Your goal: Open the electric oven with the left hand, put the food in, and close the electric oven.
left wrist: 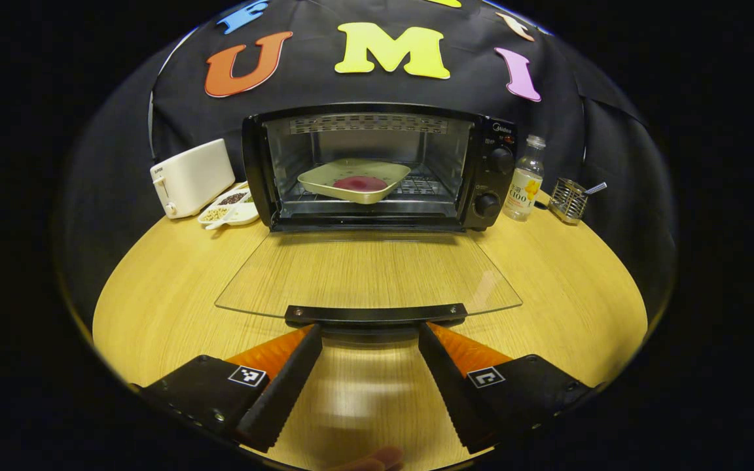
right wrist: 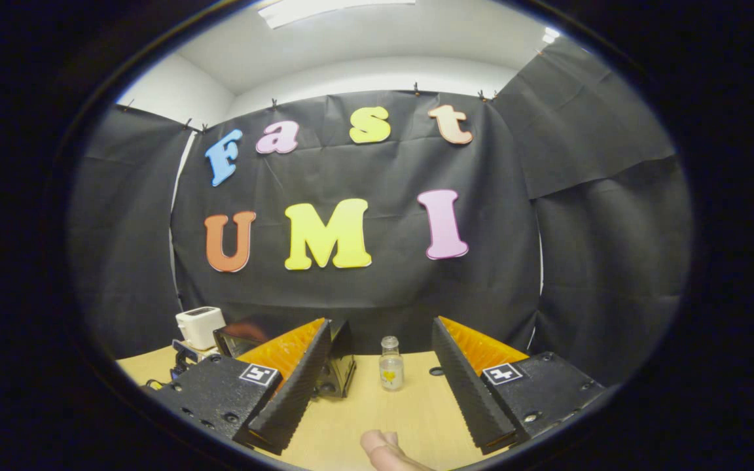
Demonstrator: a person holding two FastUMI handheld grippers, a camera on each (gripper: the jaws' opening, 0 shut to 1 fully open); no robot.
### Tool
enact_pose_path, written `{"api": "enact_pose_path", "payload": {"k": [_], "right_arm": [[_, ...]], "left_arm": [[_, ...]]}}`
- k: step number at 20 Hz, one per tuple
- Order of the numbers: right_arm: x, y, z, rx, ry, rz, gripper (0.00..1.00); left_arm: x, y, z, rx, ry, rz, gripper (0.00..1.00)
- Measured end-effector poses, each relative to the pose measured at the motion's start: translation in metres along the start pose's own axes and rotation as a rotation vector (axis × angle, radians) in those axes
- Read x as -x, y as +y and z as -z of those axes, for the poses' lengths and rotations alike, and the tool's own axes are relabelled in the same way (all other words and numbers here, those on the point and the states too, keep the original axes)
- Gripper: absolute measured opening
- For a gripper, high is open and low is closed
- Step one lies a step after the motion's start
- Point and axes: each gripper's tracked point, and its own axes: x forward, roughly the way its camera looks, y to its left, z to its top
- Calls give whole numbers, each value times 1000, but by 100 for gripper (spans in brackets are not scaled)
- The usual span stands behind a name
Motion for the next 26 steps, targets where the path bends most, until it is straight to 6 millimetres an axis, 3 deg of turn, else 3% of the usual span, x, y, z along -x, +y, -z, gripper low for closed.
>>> {"api": "enact_pose_path", "payload": {"k": [6,18,26], "right_arm": [[3,5,-3,0,-7,3,96],[7,-2,0,7,0,42,96],[11,-13,6,10,22,69,96]], "left_arm": [[9,-2,-12,-9,-25,-7,95],[26,0,-88,-18,-188,0,96],[16,5,-120,-22,-225,1,98]]}}
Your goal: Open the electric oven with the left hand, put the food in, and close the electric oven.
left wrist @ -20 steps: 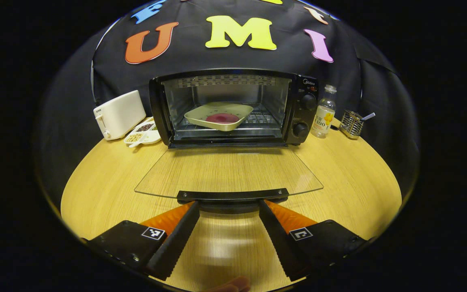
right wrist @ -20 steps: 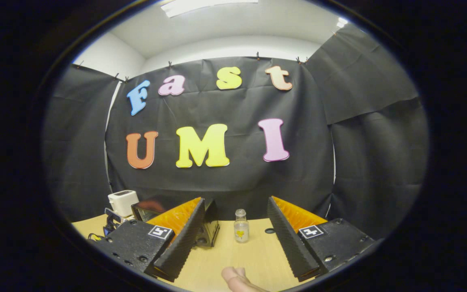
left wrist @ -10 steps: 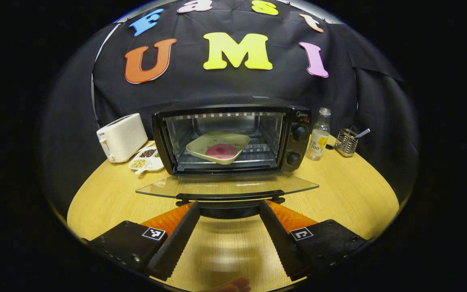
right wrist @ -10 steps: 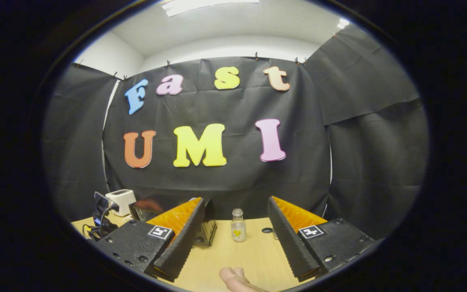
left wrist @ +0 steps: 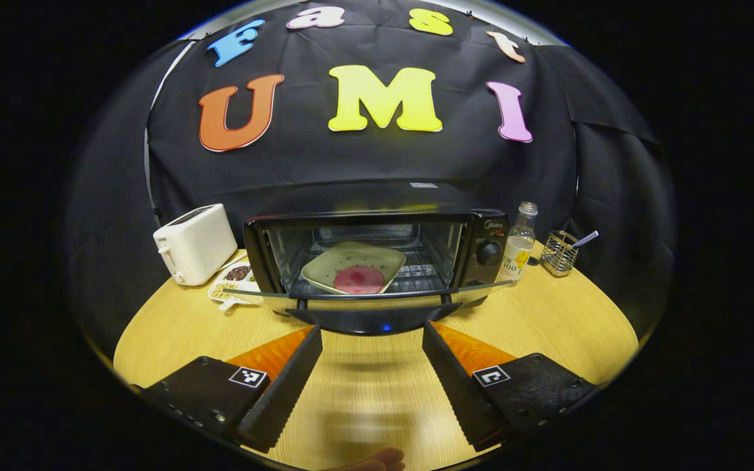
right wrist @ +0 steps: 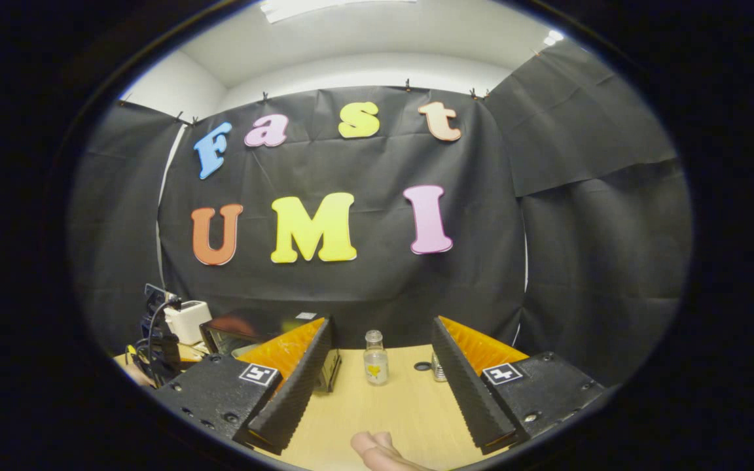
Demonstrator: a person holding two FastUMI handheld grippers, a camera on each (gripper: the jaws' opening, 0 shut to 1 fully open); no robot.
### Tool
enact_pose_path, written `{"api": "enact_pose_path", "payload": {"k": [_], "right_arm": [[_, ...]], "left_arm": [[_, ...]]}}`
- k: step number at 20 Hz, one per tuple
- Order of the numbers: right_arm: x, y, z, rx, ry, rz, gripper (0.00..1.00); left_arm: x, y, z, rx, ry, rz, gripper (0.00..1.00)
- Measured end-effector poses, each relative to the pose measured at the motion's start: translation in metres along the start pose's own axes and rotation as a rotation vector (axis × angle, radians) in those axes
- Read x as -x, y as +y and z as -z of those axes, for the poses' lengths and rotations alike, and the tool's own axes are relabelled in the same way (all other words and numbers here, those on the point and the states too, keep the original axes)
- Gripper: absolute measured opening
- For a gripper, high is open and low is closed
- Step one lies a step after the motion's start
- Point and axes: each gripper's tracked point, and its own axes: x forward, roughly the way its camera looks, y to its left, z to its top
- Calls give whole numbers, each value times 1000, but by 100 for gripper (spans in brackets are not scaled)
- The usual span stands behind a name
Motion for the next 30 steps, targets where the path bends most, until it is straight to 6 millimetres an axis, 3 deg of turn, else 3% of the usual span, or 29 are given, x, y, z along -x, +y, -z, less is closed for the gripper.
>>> {"api": "enact_pose_path", "payload": {"k": [6,8,14,21,26,30], "right_arm": [[7,-8,-2,9,-5,13,96],[9,-13,-2,11,-3,24,96],[19,-16,-1,15,3,38,96],[33,-16,-4,14,4,47,96],[43,-15,-6,8,6,55,96],[51,-12,-5,12,3,56,96]], "left_arm": [[-34,22,-10,-57,-18,-97,98],[-44,18,-13,-28,-34,-81,98],[-50,16,-28,45,-73,-48,98],[-11,10,-38,29,-103,-44,98],[37,1,-62,11,-175,-43,98],[88,-4,-87,12,-271,-56,97]]}}
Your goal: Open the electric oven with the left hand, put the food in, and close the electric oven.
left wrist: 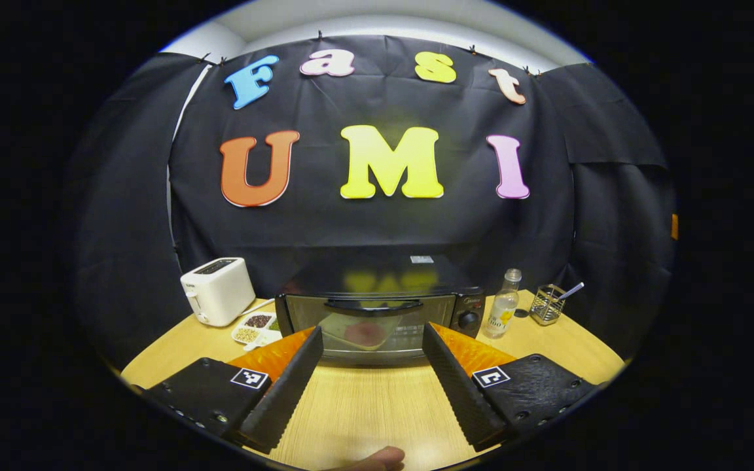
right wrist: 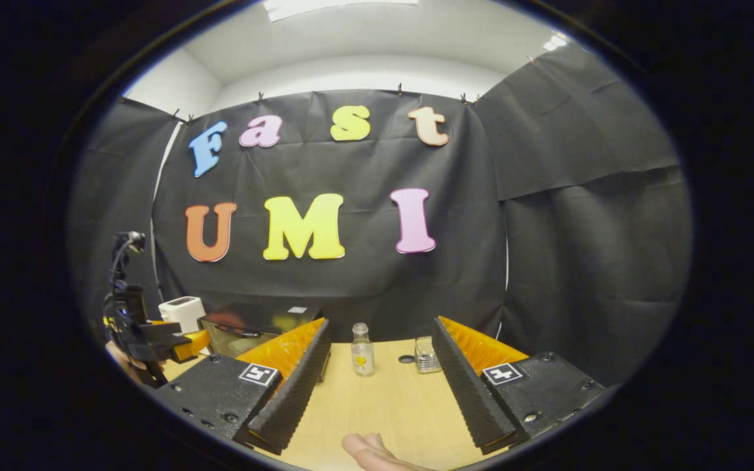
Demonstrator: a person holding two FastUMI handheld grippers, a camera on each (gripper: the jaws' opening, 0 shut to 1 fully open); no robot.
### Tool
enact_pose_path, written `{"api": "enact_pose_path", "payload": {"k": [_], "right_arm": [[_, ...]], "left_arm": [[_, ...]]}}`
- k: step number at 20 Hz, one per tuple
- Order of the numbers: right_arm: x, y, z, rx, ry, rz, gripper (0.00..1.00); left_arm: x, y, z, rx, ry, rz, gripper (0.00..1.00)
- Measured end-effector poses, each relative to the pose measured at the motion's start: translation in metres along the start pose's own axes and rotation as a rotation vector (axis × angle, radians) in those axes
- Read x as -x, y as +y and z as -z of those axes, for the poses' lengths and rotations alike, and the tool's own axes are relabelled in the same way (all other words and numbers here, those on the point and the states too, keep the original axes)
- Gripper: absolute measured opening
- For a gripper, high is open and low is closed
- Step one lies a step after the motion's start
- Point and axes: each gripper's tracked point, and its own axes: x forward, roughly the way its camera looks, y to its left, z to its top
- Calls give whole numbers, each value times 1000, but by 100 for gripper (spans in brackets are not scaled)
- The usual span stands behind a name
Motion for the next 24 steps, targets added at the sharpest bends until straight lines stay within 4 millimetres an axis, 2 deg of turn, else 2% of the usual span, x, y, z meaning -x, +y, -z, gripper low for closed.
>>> {"api": "enact_pose_path", "payload": {"k": [7,11,14,17,20,21,23,24], "right_arm": [[11,-5,0,-13,-18,4,96],[19,-6,-3,-16,-44,-6,95],[24,-6,-4,-6,-53,-11,95],[30,-6,-13,-36,-95,-18,96],[31,-8,-16,-35,-130,-14,95],[29,-7,-15,-32,-125,-17,98],[27,-1,-11,-32,-105,-40,95],[26,0,-12,-33,-103,-45,98]], "left_arm": [[73,-4,-51,11,-125,-4,97],[111,3,-57,16,-153,-52,97],[131,3,-59,8,-177,-49,97],[143,3,-64,5,-205,-44,97],[141,0,-66,-5,-223,-24,97],[140,-1,-64,-7,-218,-21,97],[135,-4,-63,-13,-214,-17,97],[133,-5,-62,-19,-209,-16,89]]}}
